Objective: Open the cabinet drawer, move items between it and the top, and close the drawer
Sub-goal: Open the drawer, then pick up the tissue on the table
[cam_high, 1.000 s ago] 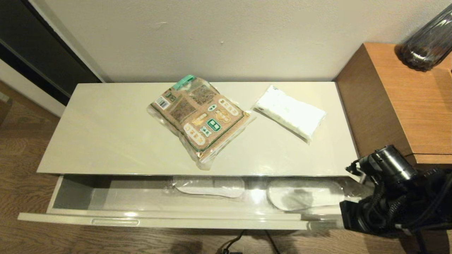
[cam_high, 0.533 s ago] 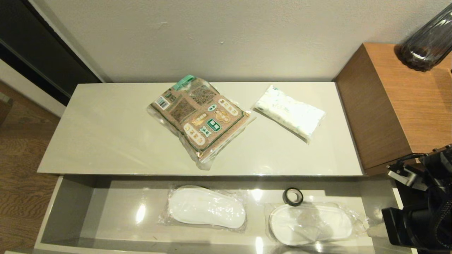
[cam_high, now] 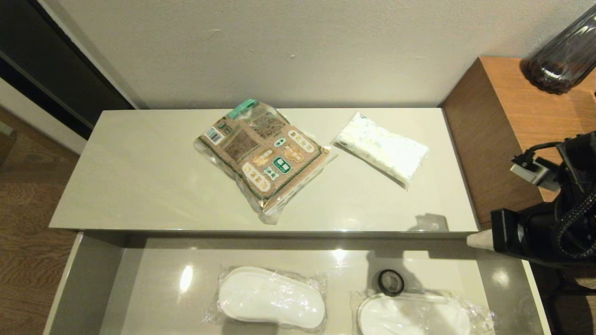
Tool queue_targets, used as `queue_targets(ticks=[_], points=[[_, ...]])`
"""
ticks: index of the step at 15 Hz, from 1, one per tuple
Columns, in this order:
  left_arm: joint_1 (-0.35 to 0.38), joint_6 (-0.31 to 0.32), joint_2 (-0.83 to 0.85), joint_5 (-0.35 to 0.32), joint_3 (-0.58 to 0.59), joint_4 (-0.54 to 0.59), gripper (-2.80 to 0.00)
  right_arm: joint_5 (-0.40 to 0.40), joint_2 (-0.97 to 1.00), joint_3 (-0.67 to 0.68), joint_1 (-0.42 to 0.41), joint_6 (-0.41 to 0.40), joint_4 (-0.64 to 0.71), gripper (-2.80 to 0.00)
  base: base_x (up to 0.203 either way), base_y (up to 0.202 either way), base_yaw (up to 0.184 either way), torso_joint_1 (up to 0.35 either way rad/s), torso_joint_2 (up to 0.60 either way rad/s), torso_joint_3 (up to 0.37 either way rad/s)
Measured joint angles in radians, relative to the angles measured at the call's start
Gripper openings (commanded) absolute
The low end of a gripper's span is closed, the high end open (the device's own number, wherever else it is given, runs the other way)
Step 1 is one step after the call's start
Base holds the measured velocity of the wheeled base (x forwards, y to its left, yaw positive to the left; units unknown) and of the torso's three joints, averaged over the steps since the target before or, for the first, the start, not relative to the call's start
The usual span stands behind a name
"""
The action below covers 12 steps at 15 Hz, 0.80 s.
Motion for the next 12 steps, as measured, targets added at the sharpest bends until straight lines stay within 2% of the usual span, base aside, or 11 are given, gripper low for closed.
queue_targets(ticks=[7, 10, 11, 12], points=[[0.001, 0.0, 0.0, 0.0, 0.0, 0.0, -2.8, -0.072, 0.13, -0.133, 0.001, -0.012, -0.129, -2.8, 0.0, 0.0, 0.0, 0.0, 0.0, 0.0], [0.0, 0.0, 0.0, 0.001, 0.0, 0.0, -2.8, -0.077, 0.174, -0.138, 0.003, -0.048, -0.178, -2.8, 0.0, 0.0, 0.0, 0.0, 0.0, 0.0], [0.0, 0.0, 0.0, 0.0, 0.0, 0.0, -2.8, -0.079, 0.187, -0.137, 0.003, -0.052, -0.2, 0.0, 0.0, 0.0, 0.0, 0.0, 0.0, 0.0], [0.0, 0.0, 0.0, 0.0, 0.0, 0.0, -2.8, -0.101, 0.201, -0.136, 0.003, -0.067, -0.229, 0.0, 0.0, 0.0, 0.0, 0.0, 0.0, 0.0]])
